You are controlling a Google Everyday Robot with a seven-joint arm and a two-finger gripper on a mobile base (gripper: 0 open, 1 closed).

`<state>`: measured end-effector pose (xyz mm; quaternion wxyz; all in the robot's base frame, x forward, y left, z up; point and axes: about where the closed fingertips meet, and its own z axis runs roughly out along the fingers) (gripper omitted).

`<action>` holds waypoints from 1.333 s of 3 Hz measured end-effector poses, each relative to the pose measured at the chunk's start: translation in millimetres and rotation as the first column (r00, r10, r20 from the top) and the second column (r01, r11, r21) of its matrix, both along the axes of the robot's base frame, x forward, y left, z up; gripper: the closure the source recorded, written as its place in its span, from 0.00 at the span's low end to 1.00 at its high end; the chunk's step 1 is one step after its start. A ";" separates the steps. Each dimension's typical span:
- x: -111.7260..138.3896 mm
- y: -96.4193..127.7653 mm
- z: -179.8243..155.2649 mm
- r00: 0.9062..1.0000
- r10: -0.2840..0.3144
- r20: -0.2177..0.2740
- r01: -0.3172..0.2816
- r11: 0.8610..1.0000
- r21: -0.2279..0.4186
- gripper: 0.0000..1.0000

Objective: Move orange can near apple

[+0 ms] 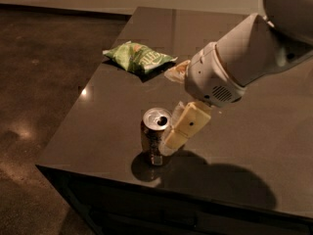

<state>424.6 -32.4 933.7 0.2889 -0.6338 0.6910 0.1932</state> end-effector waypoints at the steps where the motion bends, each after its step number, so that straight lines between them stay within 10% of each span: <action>1: -0.8 13.8 -21.6 0.999 0.025 -0.041 -0.026 1.000 -0.003 0.01; 3: -7.3 5.0 -16.3 0.995 0.050 -0.085 -0.050 0.999 -0.004 0.62; 4: 10.9 -20.9 6.8 0.998 -0.035 -0.060 0.036 0.999 0.001 0.93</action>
Offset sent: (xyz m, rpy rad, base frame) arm -0.0018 0.0187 -0.0394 -0.0184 0.1055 0.0533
